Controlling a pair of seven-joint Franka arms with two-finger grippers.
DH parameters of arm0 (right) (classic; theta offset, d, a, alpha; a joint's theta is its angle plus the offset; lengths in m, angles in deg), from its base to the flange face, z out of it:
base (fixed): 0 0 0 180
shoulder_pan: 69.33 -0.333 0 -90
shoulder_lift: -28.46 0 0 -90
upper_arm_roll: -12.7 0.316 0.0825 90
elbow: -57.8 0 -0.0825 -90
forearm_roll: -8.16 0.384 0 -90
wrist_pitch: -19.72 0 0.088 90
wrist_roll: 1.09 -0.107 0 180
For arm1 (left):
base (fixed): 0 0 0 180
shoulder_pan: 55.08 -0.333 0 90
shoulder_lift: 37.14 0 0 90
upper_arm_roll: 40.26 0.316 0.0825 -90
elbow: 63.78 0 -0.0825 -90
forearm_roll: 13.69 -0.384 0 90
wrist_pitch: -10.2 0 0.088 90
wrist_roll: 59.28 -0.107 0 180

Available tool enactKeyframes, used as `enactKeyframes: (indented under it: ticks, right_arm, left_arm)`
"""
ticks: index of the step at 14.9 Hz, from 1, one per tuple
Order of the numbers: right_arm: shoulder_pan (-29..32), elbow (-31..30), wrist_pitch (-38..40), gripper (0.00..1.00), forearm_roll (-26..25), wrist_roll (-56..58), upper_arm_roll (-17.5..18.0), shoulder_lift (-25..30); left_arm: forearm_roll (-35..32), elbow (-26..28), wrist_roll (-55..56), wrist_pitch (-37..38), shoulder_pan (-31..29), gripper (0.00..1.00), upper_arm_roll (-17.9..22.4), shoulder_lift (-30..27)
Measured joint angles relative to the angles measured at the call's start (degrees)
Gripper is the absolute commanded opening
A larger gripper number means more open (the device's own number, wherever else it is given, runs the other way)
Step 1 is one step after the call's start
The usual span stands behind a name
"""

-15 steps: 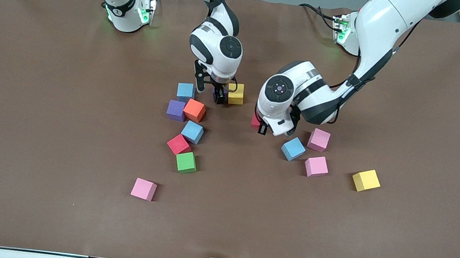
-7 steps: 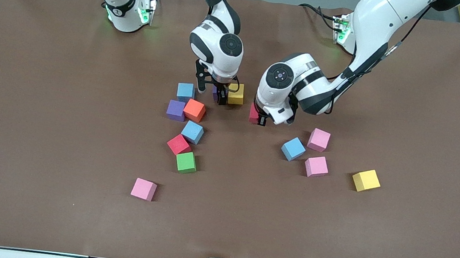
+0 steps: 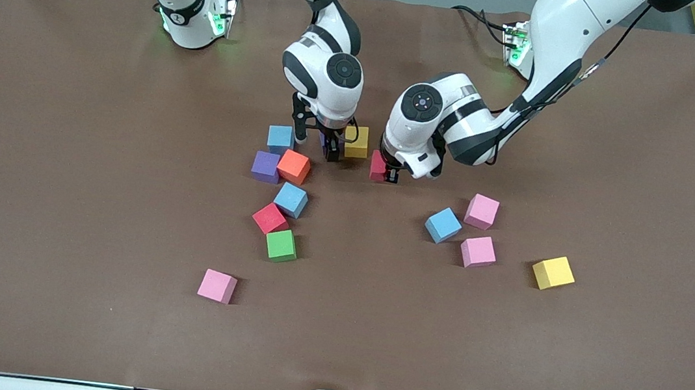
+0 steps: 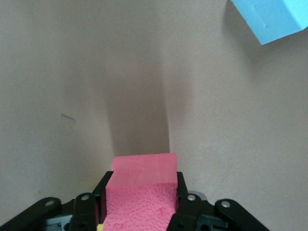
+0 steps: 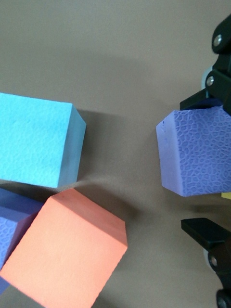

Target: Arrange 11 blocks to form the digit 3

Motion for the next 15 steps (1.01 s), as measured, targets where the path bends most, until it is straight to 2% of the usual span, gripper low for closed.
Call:
enactKeyframes:
  ticks: [7, 10, 14, 15]
  right_arm:
    - [0.21, 0.91, -0.08, 0.73, 0.01, 0.01, -0.04, 0.00]
    - [0.23, 0.96, -0.08, 0.67, 0.03, 0.01, -0.04, 0.00]
    - [0.23, 0.98, -0.08, 0.69, 0.06, 0.00, -0.05, 0.00]
    - [0.23, 0.98, -0.08, 0.77, 0.07, 0.00, -0.04, 0.00]
  left_arm:
    - [0.00, 3.48, 0.05, -2.17, 0.28, 0.27, -0.10, 0.02]
    - [0.00, 3.70, 0.69, -2.17, 0.91, 0.27, -0.14, 0.06]
    - [0.00, 3.91, 1.44, -2.17, 2.24, 0.27, -0.15, 0.26]
    - [0.00, 3.92, 1.60, -2.17, 2.33, 0.27, -0.15, 0.29]
